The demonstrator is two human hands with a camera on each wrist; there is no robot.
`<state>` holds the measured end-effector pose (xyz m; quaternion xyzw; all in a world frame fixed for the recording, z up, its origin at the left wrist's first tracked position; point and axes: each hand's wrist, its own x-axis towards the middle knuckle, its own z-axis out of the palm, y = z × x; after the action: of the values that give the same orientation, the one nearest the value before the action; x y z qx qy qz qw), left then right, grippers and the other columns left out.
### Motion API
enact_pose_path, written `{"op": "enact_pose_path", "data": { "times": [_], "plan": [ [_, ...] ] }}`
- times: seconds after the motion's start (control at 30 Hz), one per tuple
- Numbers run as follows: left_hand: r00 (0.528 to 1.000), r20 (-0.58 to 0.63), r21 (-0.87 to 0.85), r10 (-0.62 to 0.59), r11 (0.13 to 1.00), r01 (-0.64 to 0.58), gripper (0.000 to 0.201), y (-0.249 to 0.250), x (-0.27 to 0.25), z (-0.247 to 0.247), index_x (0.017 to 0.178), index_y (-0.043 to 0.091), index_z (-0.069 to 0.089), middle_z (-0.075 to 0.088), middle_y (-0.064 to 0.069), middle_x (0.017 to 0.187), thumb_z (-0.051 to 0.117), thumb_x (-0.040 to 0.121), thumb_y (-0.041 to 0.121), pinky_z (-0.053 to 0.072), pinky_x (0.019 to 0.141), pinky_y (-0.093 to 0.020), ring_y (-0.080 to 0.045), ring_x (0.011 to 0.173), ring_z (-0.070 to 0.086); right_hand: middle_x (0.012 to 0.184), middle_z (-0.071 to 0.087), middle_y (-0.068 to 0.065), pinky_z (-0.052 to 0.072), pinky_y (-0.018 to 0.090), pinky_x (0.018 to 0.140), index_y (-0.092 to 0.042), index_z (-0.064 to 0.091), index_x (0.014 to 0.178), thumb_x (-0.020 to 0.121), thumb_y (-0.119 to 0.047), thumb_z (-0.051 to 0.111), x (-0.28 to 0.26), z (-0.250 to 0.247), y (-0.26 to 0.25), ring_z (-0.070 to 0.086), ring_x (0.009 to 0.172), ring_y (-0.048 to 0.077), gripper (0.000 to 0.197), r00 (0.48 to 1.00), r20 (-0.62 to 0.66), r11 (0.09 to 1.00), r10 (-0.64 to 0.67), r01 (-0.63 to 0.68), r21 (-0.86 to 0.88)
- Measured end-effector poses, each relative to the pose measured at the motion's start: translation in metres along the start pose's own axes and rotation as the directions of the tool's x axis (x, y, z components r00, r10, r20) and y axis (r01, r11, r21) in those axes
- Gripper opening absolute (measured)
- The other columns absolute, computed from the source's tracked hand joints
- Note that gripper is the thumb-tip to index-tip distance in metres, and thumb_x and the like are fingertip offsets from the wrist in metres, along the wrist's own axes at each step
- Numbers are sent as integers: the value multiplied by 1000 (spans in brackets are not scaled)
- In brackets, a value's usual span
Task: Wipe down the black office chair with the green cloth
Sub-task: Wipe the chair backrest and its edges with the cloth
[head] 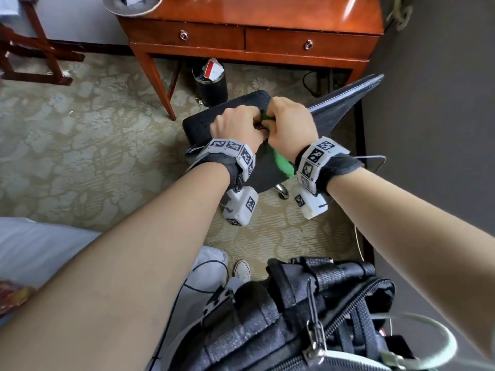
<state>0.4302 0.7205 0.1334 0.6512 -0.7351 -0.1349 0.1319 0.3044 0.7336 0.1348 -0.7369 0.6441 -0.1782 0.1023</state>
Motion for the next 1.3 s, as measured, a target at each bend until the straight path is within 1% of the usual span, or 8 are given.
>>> {"op": "enact_pose_path", "data": {
  "times": [0.2,0.33,0.53,0.7,0.83,0.97,1.07,1.3],
  "plan": [
    [994,52,-18,97,995,-97,33,-24,3,-8,108,41,68,73,8,103,68,77,52,54,82,-38,-26,101,66,100,60,12,46,41,72,-10,50,92,90,-18,56,4,-8,19,56,88,34,10,999,-25,999,33,-33,-3],
    [998,46,-31,48,998,-47,37,-56,-1,-13,106,35,72,74,11,103,75,75,56,55,85,-37,-19,100,68,96,60,13,42,38,68,-11,50,90,88,-18,57,4,-8,32,57,85,36,10,992,-95,996,89,-87,23],
    [998,46,16,46,999,-47,33,-37,-2,-2,104,35,72,74,6,101,72,78,55,52,83,-37,-26,101,65,100,59,12,35,35,66,-10,50,94,91,-18,54,0,-4,25,57,86,37,10,980,-123,988,153,-155,-7],
    [998,48,30,47,998,-49,29,-26,-3,4,94,31,73,73,-2,92,70,77,54,51,75,-38,-34,94,65,99,57,11,46,42,65,-8,51,96,91,-18,55,-11,9,-1,57,79,37,12,999,-45,998,-4,1,-62],
    [997,69,-9,37,999,-37,30,-26,3,3,95,37,74,74,5,93,72,72,57,54,81,-40,-29,96,66,104,57,12,39,37,65,-8,50,99,93,-20,54,-3,-2,22,58,86,37,14,998,-64,994,18,-24,-104],
    [996,73,-40,41,998,-38,31,-22,3,5,96,36,74,74,7,94,74,74,57,54,83,-38,-26,96,66,104,59,17,46,45,72,-6,50,98,92,-20,53,2,-15,48,58,89,41,16,981,-138,986,137,-149,-81],
    [997,73,-49,35,998,-31,31,-19,3,8,96,35,74,74,7,94,74,73,57,53,84,-39,-26,96,66,104,58,16,45,42,73,-7,50,97,93,-19,52,2,-15,50,57,89,39,13,977,-141,983,158,-169,-69],
    [997,75,-12,29,1000,-28,27,-15,3,11,87,35,72,72,5,86,70,72,56,51,78,-38,-30,93,65,97,56,13,44,42,65,-8,49,93,93,-19,55,-17,7,19,56,77,38,13,993,-101,998,58,-58,-1]
  ]
}}
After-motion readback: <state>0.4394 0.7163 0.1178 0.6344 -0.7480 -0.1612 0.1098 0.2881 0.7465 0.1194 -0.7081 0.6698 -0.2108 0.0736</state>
